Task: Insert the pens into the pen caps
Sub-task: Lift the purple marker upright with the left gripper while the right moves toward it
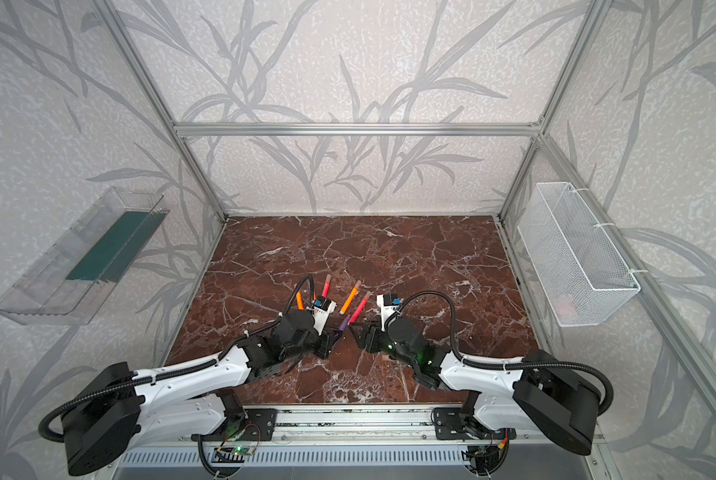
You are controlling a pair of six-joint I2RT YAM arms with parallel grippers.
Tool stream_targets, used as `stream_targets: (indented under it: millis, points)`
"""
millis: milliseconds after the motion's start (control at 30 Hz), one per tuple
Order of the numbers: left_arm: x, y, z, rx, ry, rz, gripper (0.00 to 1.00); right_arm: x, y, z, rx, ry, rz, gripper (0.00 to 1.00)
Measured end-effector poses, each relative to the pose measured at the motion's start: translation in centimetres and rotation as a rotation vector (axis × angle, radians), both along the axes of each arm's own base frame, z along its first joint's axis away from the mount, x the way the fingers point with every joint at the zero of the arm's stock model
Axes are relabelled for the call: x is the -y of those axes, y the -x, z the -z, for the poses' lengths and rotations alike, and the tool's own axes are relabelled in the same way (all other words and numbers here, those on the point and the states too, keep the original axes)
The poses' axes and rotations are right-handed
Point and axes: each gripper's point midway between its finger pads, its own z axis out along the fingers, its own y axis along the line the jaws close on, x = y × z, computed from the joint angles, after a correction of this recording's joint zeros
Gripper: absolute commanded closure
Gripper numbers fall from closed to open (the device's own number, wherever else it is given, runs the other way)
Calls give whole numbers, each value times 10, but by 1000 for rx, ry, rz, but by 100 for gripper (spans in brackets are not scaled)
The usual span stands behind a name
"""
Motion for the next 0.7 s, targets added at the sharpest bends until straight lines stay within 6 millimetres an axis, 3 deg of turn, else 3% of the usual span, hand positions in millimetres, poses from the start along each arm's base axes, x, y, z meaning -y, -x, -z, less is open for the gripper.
stream_targets:
  millis: [333, 500, 700]
  points:
    - [8, 4, -14, 42, 34, 38, 98, -24, -12, 7, -36, -66, 3, 46]
    - [11, 8, -25, 63, 61, 54, 98, -29, -16, 12, -53, -85, 10, 63]
    - [13, 11, -28, 74, 68, 66, 98, -35, -18, 0, -48, -137, 8, 83]
